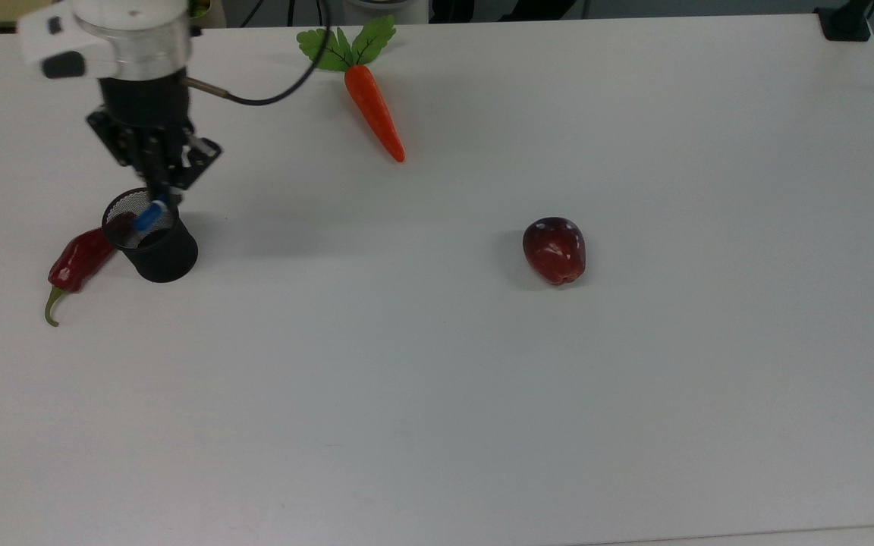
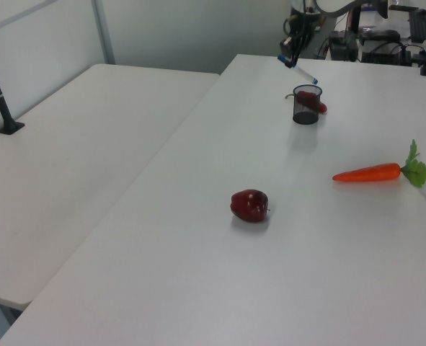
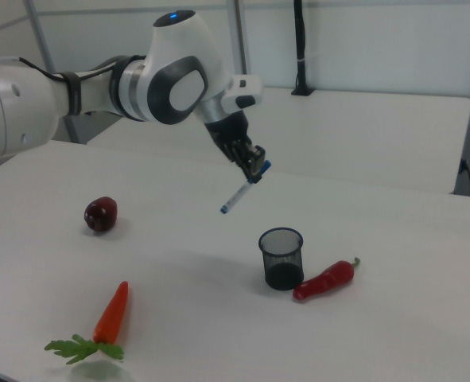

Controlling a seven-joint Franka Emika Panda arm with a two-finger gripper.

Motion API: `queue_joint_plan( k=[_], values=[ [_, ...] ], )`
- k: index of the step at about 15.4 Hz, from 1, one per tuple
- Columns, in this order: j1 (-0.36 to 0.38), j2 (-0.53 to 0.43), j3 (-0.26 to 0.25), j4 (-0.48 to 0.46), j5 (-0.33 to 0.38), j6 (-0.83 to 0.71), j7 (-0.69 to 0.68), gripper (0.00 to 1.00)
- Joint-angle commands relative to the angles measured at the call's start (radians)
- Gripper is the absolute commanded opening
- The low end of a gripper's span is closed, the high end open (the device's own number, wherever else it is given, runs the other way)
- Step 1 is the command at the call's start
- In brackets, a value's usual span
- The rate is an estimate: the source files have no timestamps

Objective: Place marker
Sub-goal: 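Lower the marker tip-first into the black mesh cup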

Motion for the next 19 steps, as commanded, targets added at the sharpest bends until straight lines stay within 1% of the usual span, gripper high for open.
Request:
queue_joint_plan(
  k=[1, 5, 8, 10, 16, 18, 19],
  values=[
    [-0.046, -0.008, 0.000, -0.053, -0.033, 0.158, -0.006, 0.13],
    [-0.087, 0.007, 0.000, -0.106, -0.062, 0.293, -0.004, 0.13],
    [-0.092, 0.030, -0.004, -0.145, -0.091, 0.370, 0.000, 0.13],
    [-0.101, 0.044, -0.006, -0.156, -0.109, 0.375, 0.000, 0.13],
    [-0.097, 0.061, -0.006, -0.172, -0.111, 0.375, 0.005, 0.15],
    [-0.097, 0.061, -0.006, -0.174, -0.111, 0.372, 0.008, 0.20],
    [-0.097, 0.061, -0.006, -0.174, -0.111, 0.372, 0.009, 0.24]
  ],
)
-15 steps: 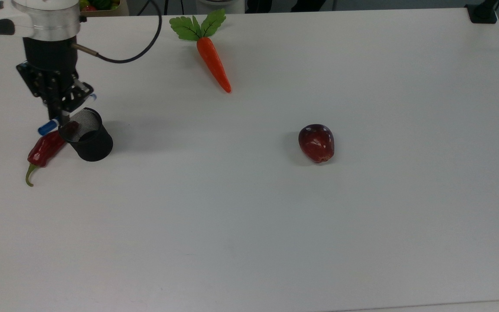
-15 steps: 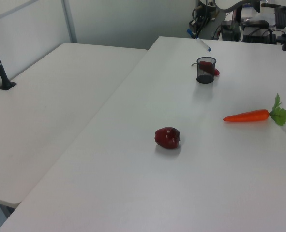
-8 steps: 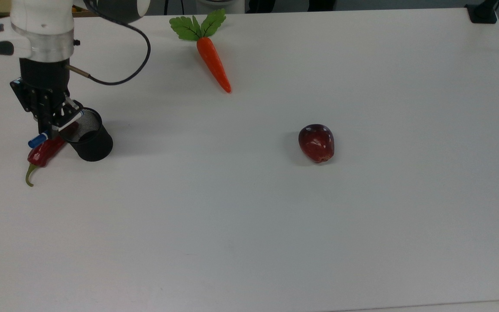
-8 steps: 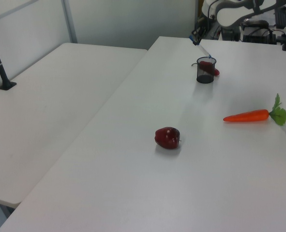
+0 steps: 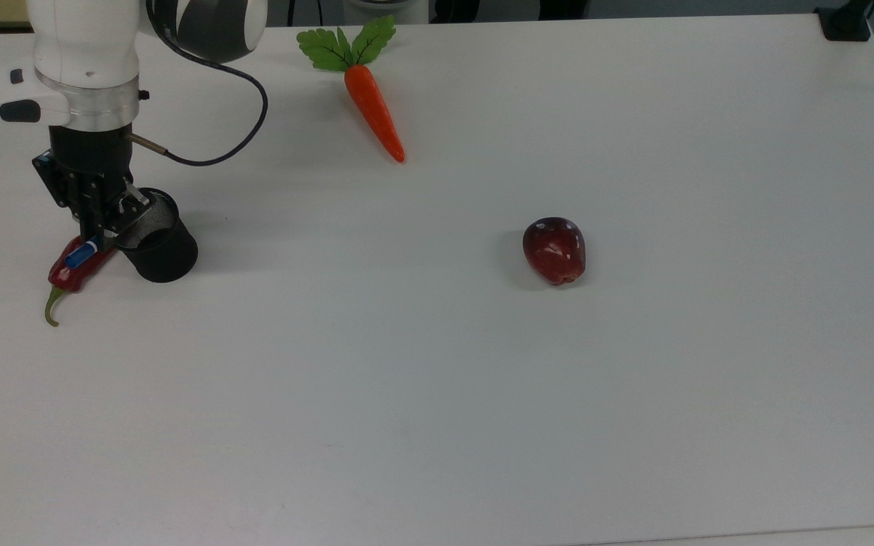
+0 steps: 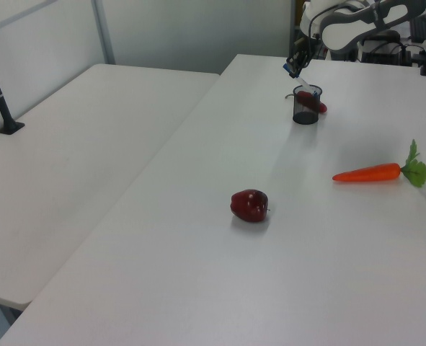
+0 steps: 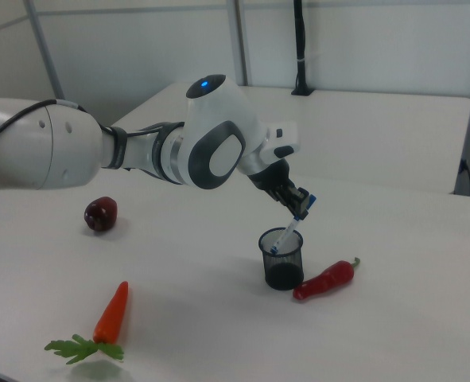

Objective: Place marker
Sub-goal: 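Lower the marker tip-first into the black mesh cup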

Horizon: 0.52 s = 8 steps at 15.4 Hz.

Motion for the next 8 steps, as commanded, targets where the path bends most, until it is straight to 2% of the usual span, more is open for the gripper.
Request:
queue_joint_plan(
  k=[1, 8],
  values=[
    [0.007, -0.018, -0.005, -0.029, -0.017, 0.021, 0.010, 0.27],
    [0.024, -0.028, 0.002, -0.022, -0.014, -0.002, 0.013, 0.74]
  ],
)
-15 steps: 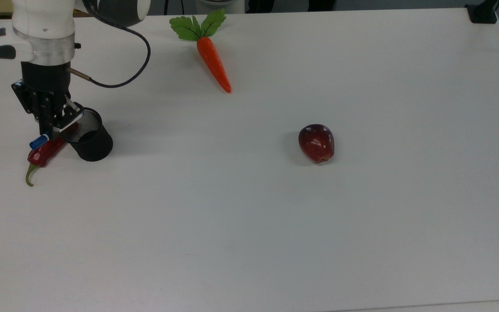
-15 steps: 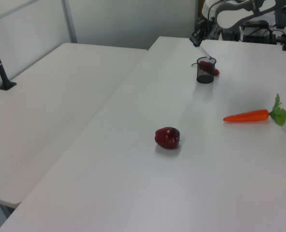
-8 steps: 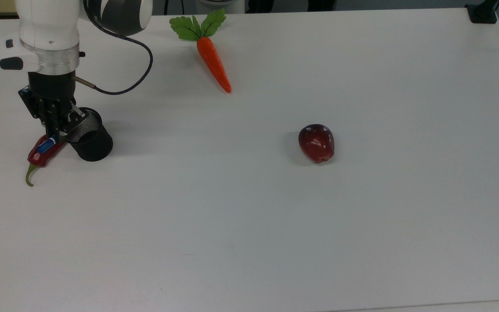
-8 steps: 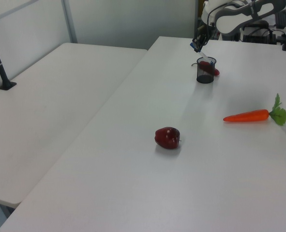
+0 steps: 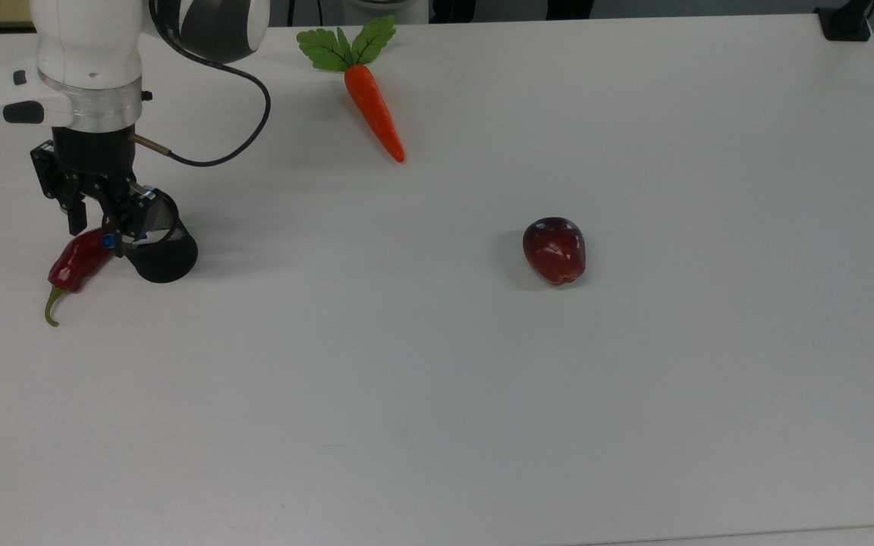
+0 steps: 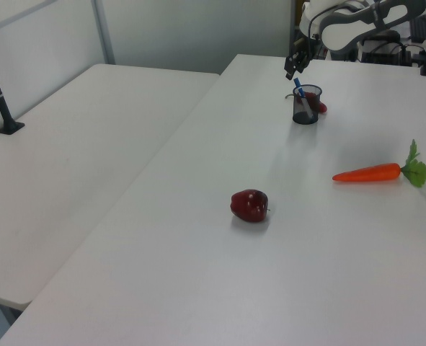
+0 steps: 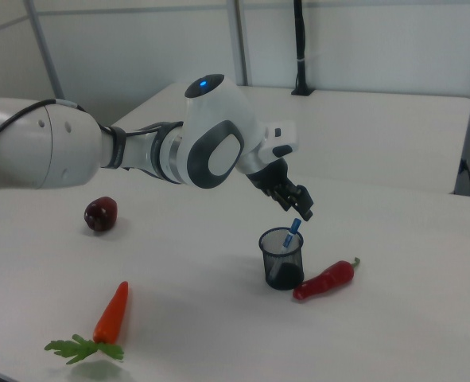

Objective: Place marker
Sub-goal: 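Open the gripper to release the marker in the cup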

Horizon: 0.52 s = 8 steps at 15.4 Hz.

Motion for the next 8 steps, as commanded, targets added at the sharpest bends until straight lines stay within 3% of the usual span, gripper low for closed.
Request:
queue_joint_plan(
  k=[1, 5, 8],
  values=[
    [0.036, -0.034, 0.003, -0.020, -0.012, -0.003, 0.012, 0.77],
    [0.127, -0.085, 0.003, -0.002, -0.006, -0.098, 0.011, 0.98],
    [0.213, -0.134, 0.004, 0.018, 0.003, -0.242, 0.011, 1.00]
  ],
)
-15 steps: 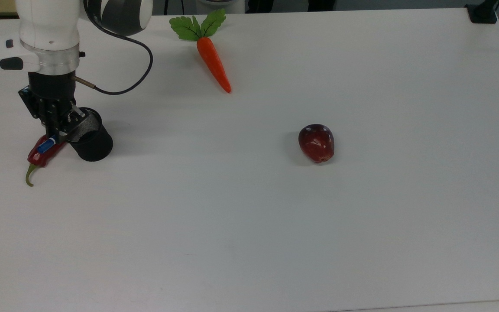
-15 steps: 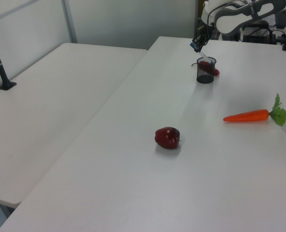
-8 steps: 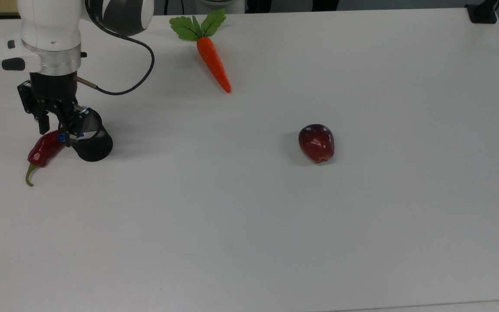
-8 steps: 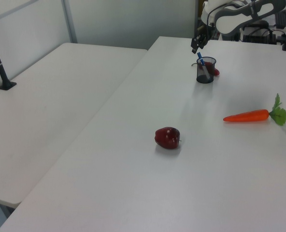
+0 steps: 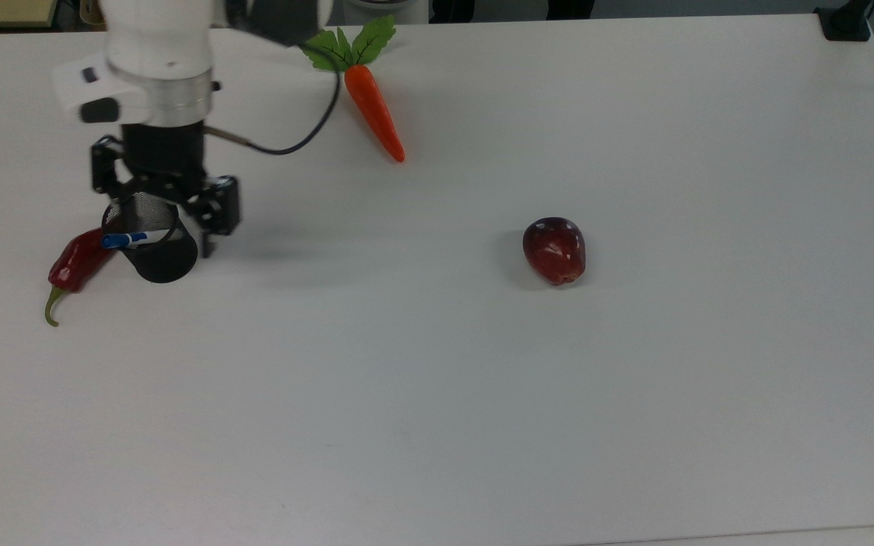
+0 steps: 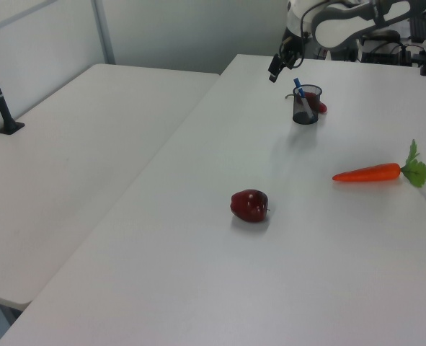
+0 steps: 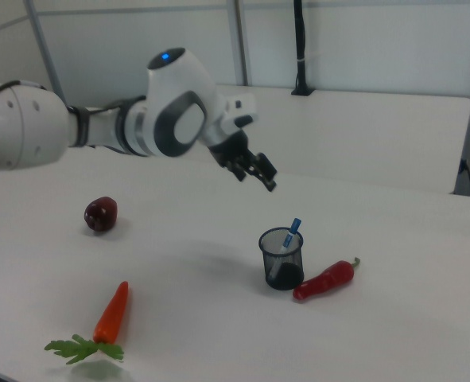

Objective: Place marker

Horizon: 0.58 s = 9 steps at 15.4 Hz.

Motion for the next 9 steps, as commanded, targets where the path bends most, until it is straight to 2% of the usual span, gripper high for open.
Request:
queue_joint_plan(
  k=[1, 4, 6, 9],
  values=[
    [0.117, -0.100, -0.010, -0.003, 0.003, -0.194, 0.009, 1.00],
    [0.192, -0.184, -0.008, -0.003, 0.006, -0.390, -0.017, 1.00],
    [0.238, -0.225, -0.008, -0.003, 0.034, -0.516, -0.069, 1.00],
    [0.260, -0.281, -0.008, -0.003, 0.064, -0.661, -0.117, 1.00]
  ],
)
